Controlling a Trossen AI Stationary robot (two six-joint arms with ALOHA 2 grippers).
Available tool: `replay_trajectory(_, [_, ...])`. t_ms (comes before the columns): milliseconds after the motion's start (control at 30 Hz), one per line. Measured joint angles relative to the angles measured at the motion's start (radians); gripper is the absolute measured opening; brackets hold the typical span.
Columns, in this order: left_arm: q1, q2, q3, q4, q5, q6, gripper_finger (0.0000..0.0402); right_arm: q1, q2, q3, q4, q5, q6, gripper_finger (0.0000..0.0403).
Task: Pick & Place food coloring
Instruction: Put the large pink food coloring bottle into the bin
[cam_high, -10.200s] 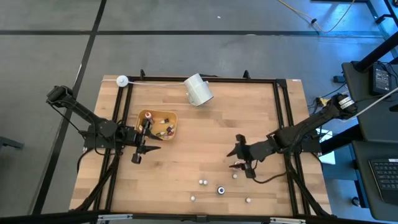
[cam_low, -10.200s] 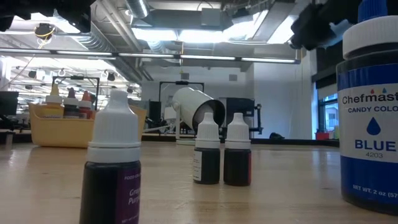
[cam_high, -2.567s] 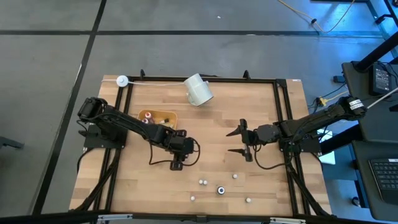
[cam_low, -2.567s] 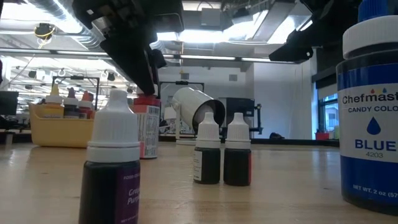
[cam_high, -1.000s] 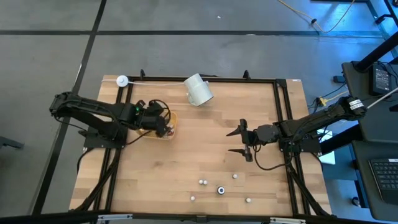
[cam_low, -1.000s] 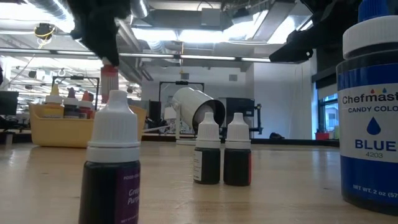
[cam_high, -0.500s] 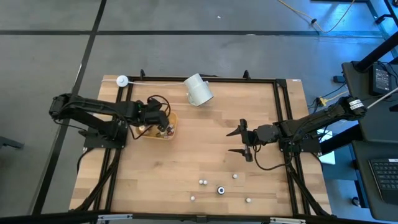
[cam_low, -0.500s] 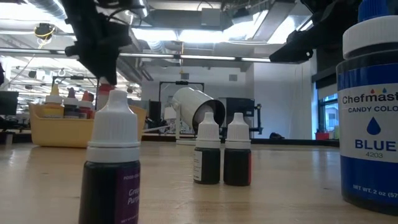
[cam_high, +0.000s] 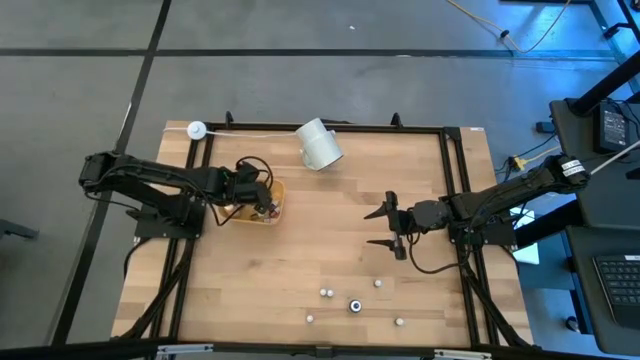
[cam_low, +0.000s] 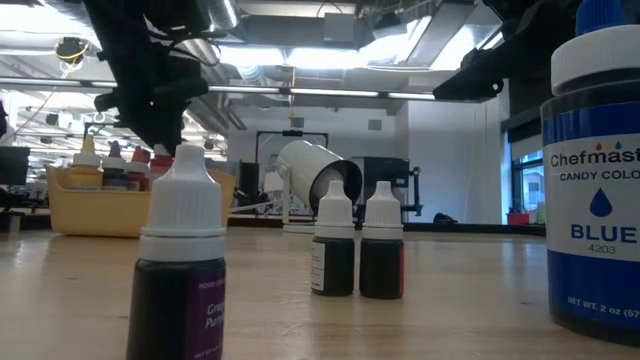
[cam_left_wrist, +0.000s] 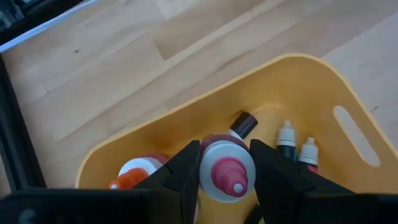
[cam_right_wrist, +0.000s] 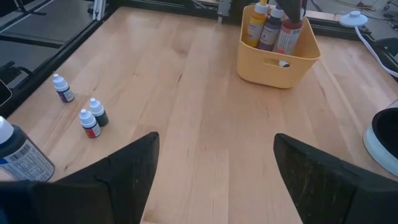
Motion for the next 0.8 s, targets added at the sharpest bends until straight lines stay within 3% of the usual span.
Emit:
replay_trajectory(300, [0.0, 0.0, 0.0, 0.001, 0.001, -0.019, 0.013, 0.0, 0.0, 0.0, 0.0, 0.0, 0.0, 0.0316])
replay_trajectory(567, [-0.001, 0.0, 0.0, 0.0, 0.065, -0.018, 0.0126, 0.0, 0.0, 0.0, 0.0, 0.0, 0.0, 0.0316])
replay_trajectory(800, [-0.001, 0.0, 0.0, -0.024, 0.046, -0.019, 0.0127, 0.0, 0.0, 0.0, 0.0, 0.001, 0.0, 0.0317])
